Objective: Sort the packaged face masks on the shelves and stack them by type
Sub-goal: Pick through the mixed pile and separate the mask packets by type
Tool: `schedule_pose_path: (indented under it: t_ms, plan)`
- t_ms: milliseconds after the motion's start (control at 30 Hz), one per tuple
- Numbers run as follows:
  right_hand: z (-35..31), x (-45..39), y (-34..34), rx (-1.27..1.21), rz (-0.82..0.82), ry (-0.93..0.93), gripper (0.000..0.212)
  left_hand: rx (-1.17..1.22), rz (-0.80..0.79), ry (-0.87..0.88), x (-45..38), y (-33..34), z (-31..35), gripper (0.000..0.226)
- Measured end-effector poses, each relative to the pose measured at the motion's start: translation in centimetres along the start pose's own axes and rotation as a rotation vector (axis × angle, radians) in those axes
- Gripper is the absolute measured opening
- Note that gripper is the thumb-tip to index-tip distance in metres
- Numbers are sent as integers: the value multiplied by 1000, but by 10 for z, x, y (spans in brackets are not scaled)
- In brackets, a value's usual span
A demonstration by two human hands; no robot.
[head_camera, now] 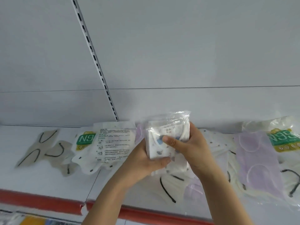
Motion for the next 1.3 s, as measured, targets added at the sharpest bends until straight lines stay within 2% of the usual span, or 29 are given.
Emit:
schedule_pose_path:
  t_ms: [100, 233, 367, 433, 500, 633, 800, 933, 1067, 1100, 1200, 1300]
  plan:
    - [-8, 4, 31, -216, 106, -29, 46, 75, 123, -34, 13, -32, 2, 43]
    - [-16, 20, 90, -360, 66, 41, 39, 222, 318, -99, 40, -88, -11, 37]
    - [-15, 48, 155, -311, -45, 84, 44, 347, 390, -86, 77, -161, -35, 47]
    - [-13, 65, 196, -257, -89, 84, 34, 479, 423, -84, 102, -206, -49, 53]
    - [-5, 89, 250, -208, -185, 87, 22, 578, 481, -87, 131, -255, -65, 52]
    - [24, 143, 374, -211, -222, 164, 22, 598, 632, -151, 196, -355, -103, 49]
    - [50, 192, 505, -158, -390, 336, 28, 627, 796, -190, 262, -471, -138, 45]
    - [67, 199, 589, -41, -480, 305, 36, 532, 926, -210, 291, -558, -168, 49]
    - [91, 188, 669, 84, -592, 219, 74, 494, 1032, -246, 296, -633, -202, 39]
    - [98, 186, 690, 133, -639, 198, 70, 491, 1044, -258, 294, -650, -211, 37]
    - [123, 174, 751, 198, -706, 163, 29, 446, 1050, -296, 276, -704, -242, 32]
    - [145, 149, 814, 174, -646, 169, 16, 420, 1016, -338, 244, -767, -258, 39]
Point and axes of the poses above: each hand's wrist, its own x-axis away from the middle knuckle, its own y-axis out of the palm, z = x × y, the point moved 1 cm from there along -x, towards the middle knuckle, and after that the axes turned 12 degrees about z, right-handed, at the moved point
